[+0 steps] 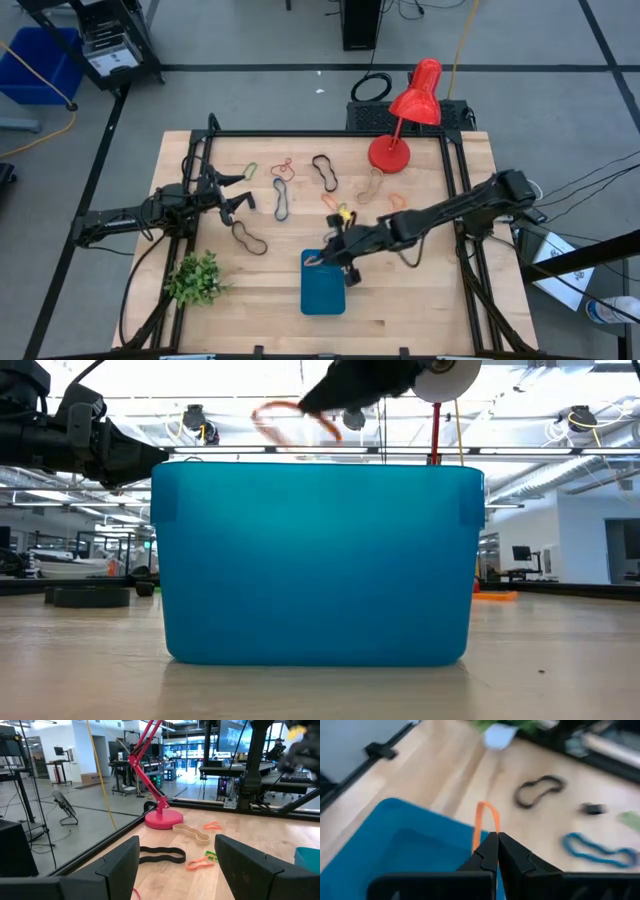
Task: Pick and place rubber bands into bin
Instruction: Put the bottom orange rubber band into the blue bin, then put the right orange rubber band into the blue bin
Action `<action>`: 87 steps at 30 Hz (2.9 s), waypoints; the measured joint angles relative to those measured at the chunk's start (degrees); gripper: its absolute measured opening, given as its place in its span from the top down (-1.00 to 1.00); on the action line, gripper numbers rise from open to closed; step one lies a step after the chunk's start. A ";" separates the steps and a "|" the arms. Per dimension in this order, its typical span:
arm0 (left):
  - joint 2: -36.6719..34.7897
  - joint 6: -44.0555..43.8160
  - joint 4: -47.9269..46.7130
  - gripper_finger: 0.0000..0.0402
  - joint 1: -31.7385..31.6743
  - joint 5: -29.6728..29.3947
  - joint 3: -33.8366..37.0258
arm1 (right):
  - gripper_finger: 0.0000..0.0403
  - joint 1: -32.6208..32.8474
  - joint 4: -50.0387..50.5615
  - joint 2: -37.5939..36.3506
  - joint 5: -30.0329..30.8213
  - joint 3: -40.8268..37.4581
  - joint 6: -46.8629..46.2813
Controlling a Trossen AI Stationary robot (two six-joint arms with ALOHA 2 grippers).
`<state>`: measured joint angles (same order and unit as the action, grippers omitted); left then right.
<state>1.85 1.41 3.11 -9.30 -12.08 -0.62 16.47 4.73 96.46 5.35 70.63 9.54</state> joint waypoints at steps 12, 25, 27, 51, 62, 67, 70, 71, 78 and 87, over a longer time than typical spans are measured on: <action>0.00 -0.09 -0.02 -0.33 0.01 -0.02 0.00 | 1.00 0.92 0.80 9.47 -1.13 0.01 -4.79; 0.02 -0.15 -0.06 -0.33 0.02 -0.02 0.00 | 1.00 0.90 7.99 10.63 -1.14 0.02 -9.51; 0.01 -0.15 -0.07 -0.33 0.01 -0.02 0.00 | 1.00 0.90 7.90 10.63 -1.14 0.02 -9.48; 0.02 0.22 -0.09 -0.33 0.02 -0.02 0.00 | 0.78 0.90 7.56 10.63 -0.99 0.02 -9.35; 0.02 0.24 -0.09 -0.33 0.01 -0.02 0.00 | 0.35 0.74 8.39 8.27 -0.96 -0.02 -13.05; 0.00 0.26 -0.11 -0.33 0.01 -0.02 0.00 | 0.27 0.63 12.49 0.40 -0.94 -0.02 -13.88; 0.01 0.26 -0.11 -0.33 0.01 -0.02 0.00 | 0.26 0.55 16.26 -5.47 -0.92 -0.02 -15.26; 0.01 0.26 -0.11 -0.33 0.01 0.00 0.00 | 0.26 0.42 17.56 -7.40 -0.92 -0.02 -15.79; 0.00 0.26 -0.11 -0.33 0.00 0.00 0.00 | 0.28 -0.24 25.13 -18.97 7.79 -4.80 -19.07; 0.02 0.28 -0.07 -0.33 0.02 0.00 0.00 | 0.30 -9.30 37.93 -28.31 19.96 -13.60 -35.50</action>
<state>1.87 1.69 3.05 -9.28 -12.08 -0.62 7.17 42.67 68.15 25.31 57.03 -25.96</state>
